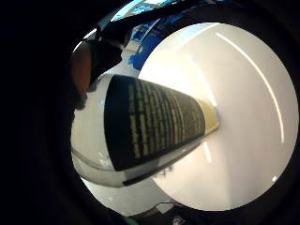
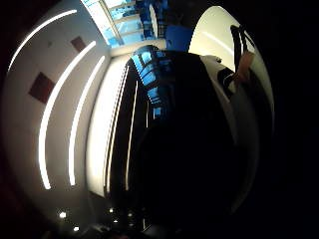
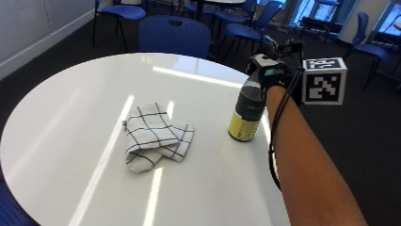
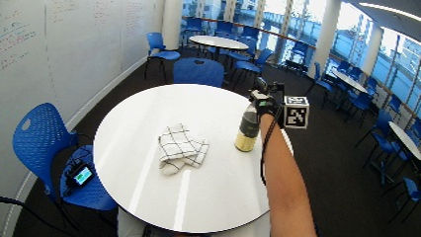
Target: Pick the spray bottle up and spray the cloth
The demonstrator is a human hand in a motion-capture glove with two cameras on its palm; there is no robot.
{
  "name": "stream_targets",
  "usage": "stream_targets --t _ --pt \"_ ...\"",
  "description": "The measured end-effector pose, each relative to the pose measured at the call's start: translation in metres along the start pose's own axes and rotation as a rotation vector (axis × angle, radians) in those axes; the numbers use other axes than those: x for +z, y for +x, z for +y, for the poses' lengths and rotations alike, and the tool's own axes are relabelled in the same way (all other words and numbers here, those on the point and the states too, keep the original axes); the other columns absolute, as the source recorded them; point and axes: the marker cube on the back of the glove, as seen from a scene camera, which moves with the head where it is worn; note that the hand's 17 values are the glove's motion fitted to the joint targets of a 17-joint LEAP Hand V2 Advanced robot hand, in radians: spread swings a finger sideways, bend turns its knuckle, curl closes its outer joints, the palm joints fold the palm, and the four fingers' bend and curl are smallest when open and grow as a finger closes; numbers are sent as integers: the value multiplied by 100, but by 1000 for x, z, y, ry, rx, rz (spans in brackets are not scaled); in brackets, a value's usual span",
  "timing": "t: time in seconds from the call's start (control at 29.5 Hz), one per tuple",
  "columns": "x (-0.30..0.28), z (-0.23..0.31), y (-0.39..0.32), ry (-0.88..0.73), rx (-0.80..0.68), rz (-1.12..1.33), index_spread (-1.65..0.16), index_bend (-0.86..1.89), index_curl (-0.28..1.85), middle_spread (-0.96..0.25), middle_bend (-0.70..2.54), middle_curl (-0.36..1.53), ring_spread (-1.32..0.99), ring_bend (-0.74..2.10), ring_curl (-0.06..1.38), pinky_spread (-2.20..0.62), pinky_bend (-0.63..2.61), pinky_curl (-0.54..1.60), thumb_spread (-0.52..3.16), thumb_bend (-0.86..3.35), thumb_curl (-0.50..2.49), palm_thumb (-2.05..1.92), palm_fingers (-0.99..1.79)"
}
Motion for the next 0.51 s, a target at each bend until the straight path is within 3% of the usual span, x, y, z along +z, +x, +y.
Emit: stream_targets --t 0.51 --pt "17 -6 -30 44 -134 -6 -27 54 58 -15 54 49 -15 43 42 22 1 0 62 -3 65 96 108"
